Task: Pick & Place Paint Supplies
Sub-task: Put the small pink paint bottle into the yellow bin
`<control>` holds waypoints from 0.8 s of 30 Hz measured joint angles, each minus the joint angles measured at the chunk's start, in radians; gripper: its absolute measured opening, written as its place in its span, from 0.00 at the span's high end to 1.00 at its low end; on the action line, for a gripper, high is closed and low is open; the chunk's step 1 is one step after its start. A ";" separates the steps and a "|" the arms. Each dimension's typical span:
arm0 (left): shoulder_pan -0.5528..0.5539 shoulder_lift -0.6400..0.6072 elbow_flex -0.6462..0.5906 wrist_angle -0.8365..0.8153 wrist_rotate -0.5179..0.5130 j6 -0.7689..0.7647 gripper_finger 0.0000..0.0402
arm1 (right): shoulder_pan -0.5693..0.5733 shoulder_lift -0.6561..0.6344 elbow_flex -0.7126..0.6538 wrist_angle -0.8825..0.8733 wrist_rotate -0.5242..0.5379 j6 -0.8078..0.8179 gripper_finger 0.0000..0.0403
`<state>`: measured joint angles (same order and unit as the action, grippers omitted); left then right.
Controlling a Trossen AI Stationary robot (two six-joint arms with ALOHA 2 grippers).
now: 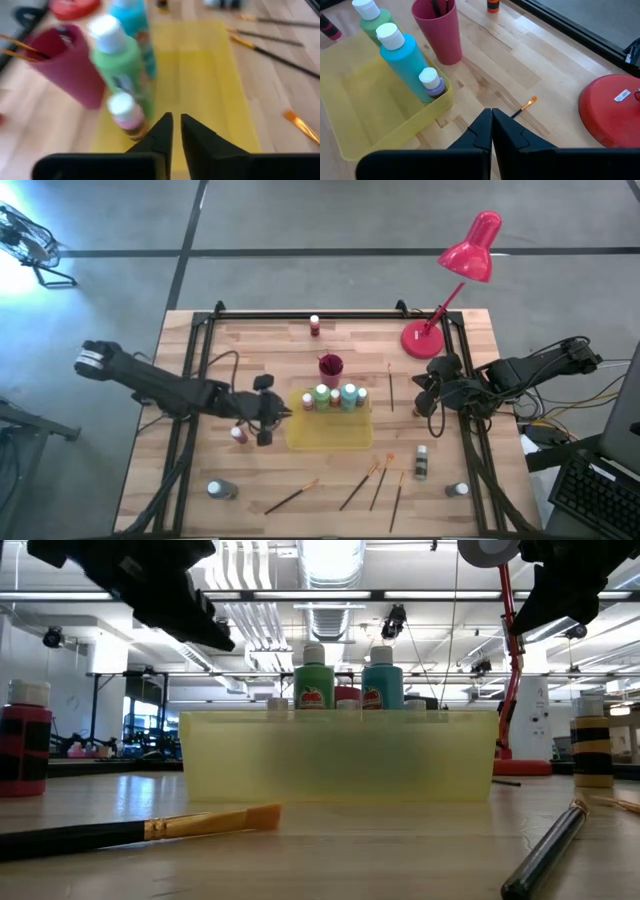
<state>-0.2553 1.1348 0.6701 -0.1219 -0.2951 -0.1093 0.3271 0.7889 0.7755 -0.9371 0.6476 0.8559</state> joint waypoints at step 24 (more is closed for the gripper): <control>0.110 0.328 0.112 -0.021 0.103 0.060 1.00 | 0.000 0.000 0.000 0.000 0.000 0.000 0.98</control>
<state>-0.1450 1.4628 0.7825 -0.1426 -0.1917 -0.0490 0.3269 0.7887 0.7757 -0.9367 0.6477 0.8561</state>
